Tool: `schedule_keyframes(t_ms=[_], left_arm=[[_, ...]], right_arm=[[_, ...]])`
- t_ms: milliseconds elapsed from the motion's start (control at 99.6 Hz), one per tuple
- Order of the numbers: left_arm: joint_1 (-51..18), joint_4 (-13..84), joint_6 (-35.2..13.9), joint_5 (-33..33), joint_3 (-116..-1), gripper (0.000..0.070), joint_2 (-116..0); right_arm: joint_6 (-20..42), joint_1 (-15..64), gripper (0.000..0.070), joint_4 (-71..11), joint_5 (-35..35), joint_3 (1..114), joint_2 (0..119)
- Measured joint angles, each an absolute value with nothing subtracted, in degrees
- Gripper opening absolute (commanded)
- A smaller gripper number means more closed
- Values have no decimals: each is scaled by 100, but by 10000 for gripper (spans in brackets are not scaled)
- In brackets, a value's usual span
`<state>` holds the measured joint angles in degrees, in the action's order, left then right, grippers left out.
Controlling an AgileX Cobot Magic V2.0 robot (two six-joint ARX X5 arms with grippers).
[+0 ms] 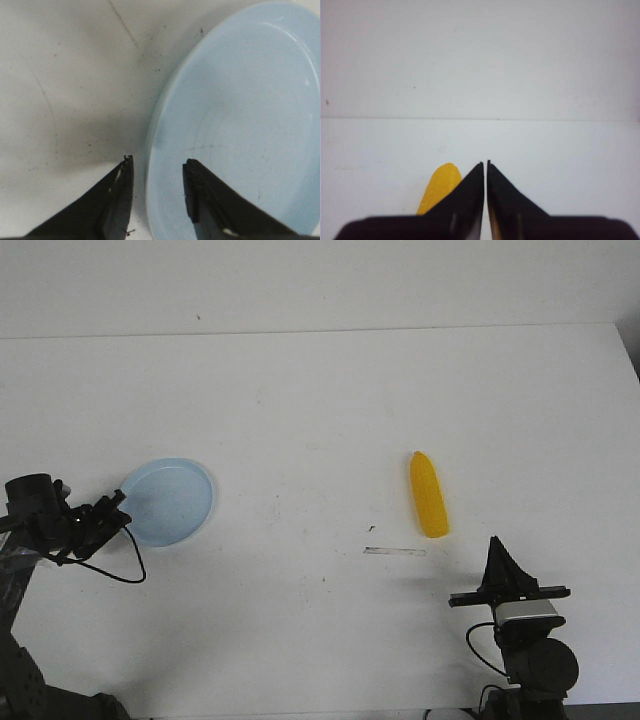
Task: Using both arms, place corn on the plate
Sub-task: 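Lower the left gripper onto the plate rim nearest the robot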
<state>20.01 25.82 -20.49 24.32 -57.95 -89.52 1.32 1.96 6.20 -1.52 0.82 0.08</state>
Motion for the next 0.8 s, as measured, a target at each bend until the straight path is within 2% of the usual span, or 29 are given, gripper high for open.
schedule_keyframes(t_ms=[803], left_arm=[[1841,2399,-2032,2226,-5795,202,-9000]], right_arm=[[132,196,12,617,-152,82,8]])
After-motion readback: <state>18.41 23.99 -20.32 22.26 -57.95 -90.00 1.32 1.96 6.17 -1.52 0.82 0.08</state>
